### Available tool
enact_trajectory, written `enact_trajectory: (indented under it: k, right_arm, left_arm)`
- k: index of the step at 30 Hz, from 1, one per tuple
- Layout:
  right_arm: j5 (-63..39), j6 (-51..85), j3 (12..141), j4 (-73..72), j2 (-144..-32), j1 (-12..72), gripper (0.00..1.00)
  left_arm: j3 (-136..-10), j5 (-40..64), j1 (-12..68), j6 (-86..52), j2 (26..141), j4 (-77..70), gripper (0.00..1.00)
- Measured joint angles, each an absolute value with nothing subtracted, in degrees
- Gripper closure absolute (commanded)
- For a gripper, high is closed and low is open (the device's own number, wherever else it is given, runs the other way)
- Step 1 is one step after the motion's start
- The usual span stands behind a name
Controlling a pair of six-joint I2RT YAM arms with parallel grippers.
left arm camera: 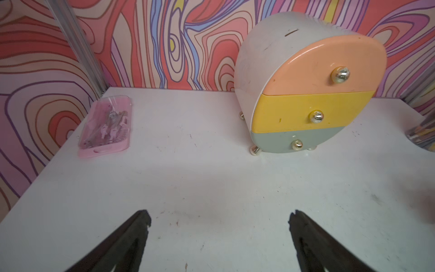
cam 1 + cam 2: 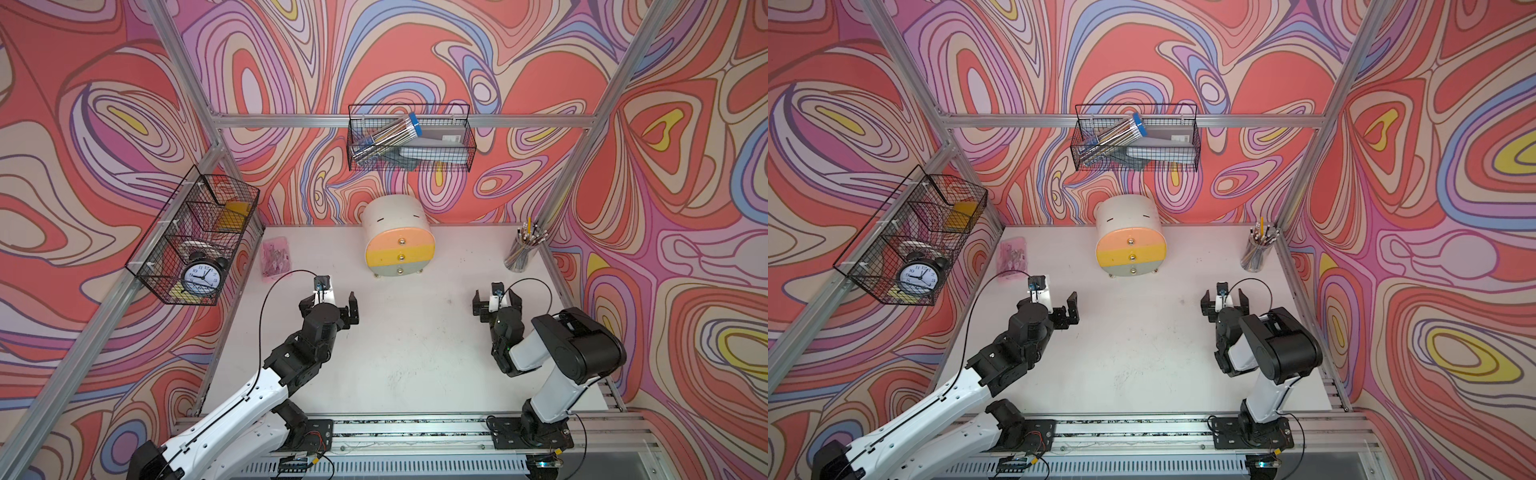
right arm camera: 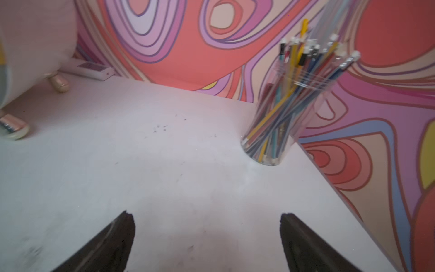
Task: Put the paint cans in the drawer according to color
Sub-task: Reset both arms
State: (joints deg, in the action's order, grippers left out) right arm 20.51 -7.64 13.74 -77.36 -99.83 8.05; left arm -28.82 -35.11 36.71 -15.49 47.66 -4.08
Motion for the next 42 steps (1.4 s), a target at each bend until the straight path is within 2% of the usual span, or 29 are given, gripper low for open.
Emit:
enact_trajectory:
  k: [4, 8, 12, 15, 18, 22, 29, 34, 38, 42]
  right_arm:
    - [18.6, -4.2, 17.4, -73.9, -99.2, 5.7, 0.02]
    - [16.6, -1.5, 24.5, -65.9, -98.6, 5.0, 0.02]
    - [16.1, -0.3, 25.2, -62.7, -98.1, 4.3, 0.02]
    - [15.8, 0.2, 25.2, -60.8, -98.1, 4.2, 0.02]
    - [15.5, 0.4, 25.2, -59.9, -98.1, 4.2, 0.02]
    - [15.5, 0.6, 25.2, -59.3, -98.1, 4.2, 0.02]
    - [15.5, 0.8, 25.2, -59.1, -98.1, 4.2, 0.02]
    - [15.5, 0.8, 25.2, -59.1, -98.1, 4.2, 0.02]
    - [15.4, 0.8, 25.2, -59.1, -98.1, 4.2, 0.02]
    - [15.4, 0.8, 25.2, -59.1, -98.1, 4.2, 0.02]
  left_arm:
    - [-17.2, -44.2, 36.6, -4.7, 52.1, -24.6, 0.01]
    - [-9.7, -50.0, 36.0, 6.8, 64.7, -44.8, 0.01]
    - [-8.2, -51.0, 35.2, 14.0, 79.8, -60.9, 0.01]
    - [-8.3, -47.4, 33.1, 14.8, 84.2, -67.6, 0.01]
    - [-9.1, -44.5, 28.0, 12.9, 84.8, -70.8, 0.01]
    - [-10.3, -41.3, 25.3, 9.3, 81.6, -69.5, 0.01]
    - [-6.0, -40.9, 24.3, 6.4, 80.4, -74.5, 0.01]
    - [-6.0, -44.1, 24.9, 10.6, 80.3, -75.5, 0.01]
    - [-6.7, -39.3, 21.5, 10.6, 80.5, -75.1, 0.01]
    - [-9.5, -31.2, 16.1, 9.9, 87.2, -76.5, 0.01]
